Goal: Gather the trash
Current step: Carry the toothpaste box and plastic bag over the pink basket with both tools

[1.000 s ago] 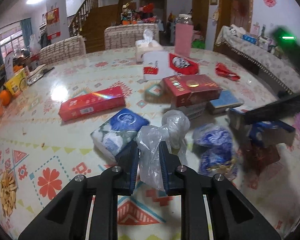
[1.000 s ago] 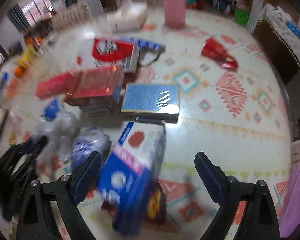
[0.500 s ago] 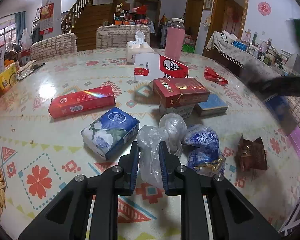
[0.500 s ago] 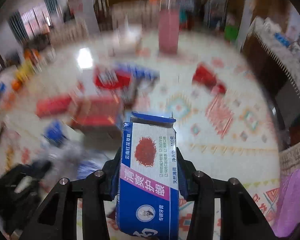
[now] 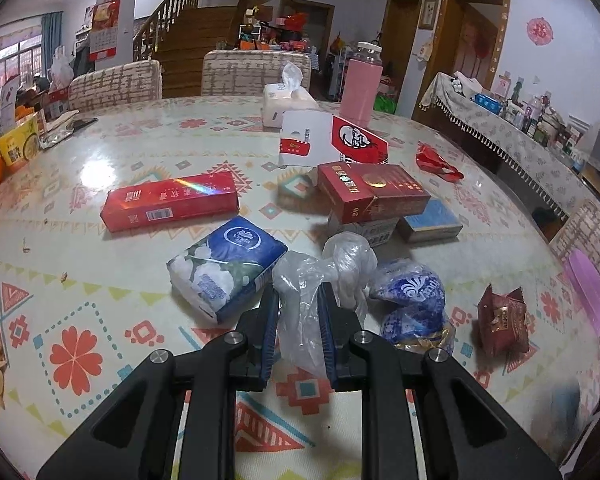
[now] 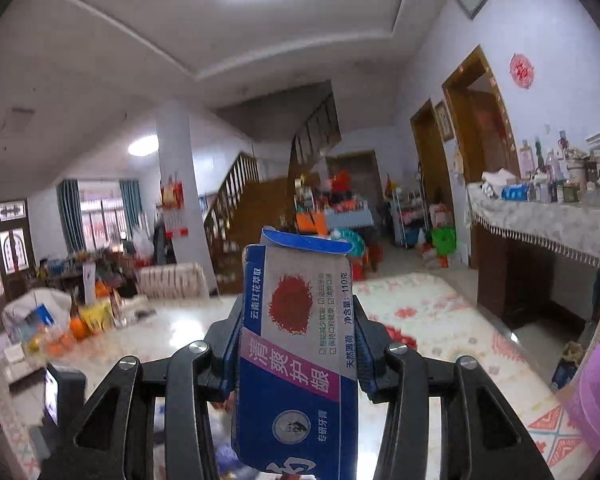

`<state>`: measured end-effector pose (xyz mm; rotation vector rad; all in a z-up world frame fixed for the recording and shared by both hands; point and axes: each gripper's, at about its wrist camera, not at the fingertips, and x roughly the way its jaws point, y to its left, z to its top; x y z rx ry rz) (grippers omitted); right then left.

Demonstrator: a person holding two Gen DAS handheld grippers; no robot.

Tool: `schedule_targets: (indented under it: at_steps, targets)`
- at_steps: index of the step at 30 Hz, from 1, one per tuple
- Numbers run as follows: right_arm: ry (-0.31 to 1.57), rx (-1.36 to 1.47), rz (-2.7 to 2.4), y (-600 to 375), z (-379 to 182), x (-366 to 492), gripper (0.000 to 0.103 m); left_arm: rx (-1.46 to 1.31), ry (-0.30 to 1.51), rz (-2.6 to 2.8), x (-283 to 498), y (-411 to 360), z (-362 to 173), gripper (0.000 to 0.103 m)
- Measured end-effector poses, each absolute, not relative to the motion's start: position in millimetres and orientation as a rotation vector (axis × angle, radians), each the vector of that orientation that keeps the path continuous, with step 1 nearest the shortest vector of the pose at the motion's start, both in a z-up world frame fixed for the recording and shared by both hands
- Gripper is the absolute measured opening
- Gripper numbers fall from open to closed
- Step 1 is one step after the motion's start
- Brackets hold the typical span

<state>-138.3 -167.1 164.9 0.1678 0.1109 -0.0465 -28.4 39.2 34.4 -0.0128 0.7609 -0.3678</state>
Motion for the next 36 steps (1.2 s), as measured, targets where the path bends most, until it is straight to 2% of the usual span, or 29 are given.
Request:
schedule_targets:
  at_steps: [4,6,8,9,11,15,19,20,21,22,24,26,36]
  targets:
    - [0.113,0.140,-0.063,-170.2,172.4,-139.4,0.050,-0.014,0.768,-0.368,-26.5,38.6,33.5,0.019]
    - [0.133,0.147,-0.065,-175.0,171.5,-145.3,0.050,-0.019,0.762,-0.367,-27.2,39.4,34.2,0.023]
    - [0.157,0.169,-0.063,-177.5,168.2,-151.1,0.050,-0.017,0.756,-0.362,-27.5,38.6,34.9,0.046]
    - [0.172,0.182,-0.064,-179.4,164.4,-150.1,0.050,-0.011,0.750,-0.357,-28.1,37.8,35.7,0.054]
    - [0.205,0.204,-0.060,-190.6,155.1,-150.1,0.050,0.016,0.739,-0.348,-30.1,33.1,37.6,0.059]
    - [0.241,0.217,-0.045,-201.7,145.0,-154.4,0.050,0.101,0.755,-0.314,-26.8,17.5,33.0,0.079]
    - [0.262,0.222,-0.023,-212.7,141.6,-172.8,0.050,0.205,0.813,-0.278,-11.2,-1.1,18.1,0.079]
    - [0.269,0.218,-0.022,-215.2,141.6,-176.2,0.050,0.218,0.848,-0.286,-7.3,-4.2,13.4,0.073]
    - [0.277,0.212,-0.022,-219.4,141.3,-180.6,0.050,0.212,0.864,-0.293,-5.5,-5.5,11.7,0.038]
    - [0.282,0.208,-0.024,-222.0,140.9,-183.2,0.050,0.205,0.884,-0.290,-4.5,-5.6,10.2,0.026]
    - [0.300,0.193,-0.040,-228.8,138.5,-191.9,0.050,0.185,0.896,-0.280,-6.9,-4.5,13.2,0.019]
    - [0.325,0.182,-0.060,-239.9,133.0,-202.4,0.050,0.156,0.902,-0.296,-14.2,-2.6,19.4,0.017]
    - [0.441,0.203,-0.164,-306.0,101.9,-239.3,0.050,0.127,0.740,-0.431,-84.5,-25.2,93.6,0.016]
